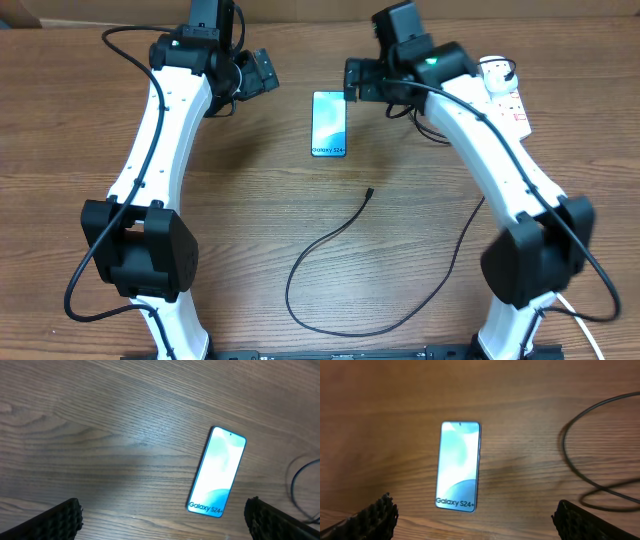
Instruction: Plug charger to phone and switch on socket
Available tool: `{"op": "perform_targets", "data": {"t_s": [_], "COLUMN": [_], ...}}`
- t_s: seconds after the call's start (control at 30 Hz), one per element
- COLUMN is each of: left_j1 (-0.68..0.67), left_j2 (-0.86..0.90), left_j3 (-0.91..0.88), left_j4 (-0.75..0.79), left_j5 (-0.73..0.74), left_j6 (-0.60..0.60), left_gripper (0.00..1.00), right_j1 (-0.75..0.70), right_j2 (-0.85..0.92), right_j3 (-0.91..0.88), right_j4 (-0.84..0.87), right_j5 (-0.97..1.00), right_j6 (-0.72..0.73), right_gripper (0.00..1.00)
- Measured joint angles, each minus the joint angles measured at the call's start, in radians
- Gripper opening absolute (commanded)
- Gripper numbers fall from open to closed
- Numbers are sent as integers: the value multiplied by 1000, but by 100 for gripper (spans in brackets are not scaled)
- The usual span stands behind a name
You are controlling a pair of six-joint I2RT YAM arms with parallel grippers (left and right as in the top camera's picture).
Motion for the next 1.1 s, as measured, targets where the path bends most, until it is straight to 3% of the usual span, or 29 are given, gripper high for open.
{"op": "perform_targets", "data": {"t_s": [0.47,0.87,1.1], "left_j1": [-24,-127,-227], "left_j2": [0,0,2], "left_j3": [0,0,0], "left_j4": [13,51,86], "left_j5": [85,108,-6], "left_j6": [208,266,231], "left_gripper": [100,100,100], "right_j1": [-13,-13,-14], "right_j2": [-247,-349,-349], "right_j3": [0,0,0], "right_j4": [-103,-129,-135], "right_j5": [112,176,216], "right_j6": [55,73,74], "right_gripper": [100,100,100]}}
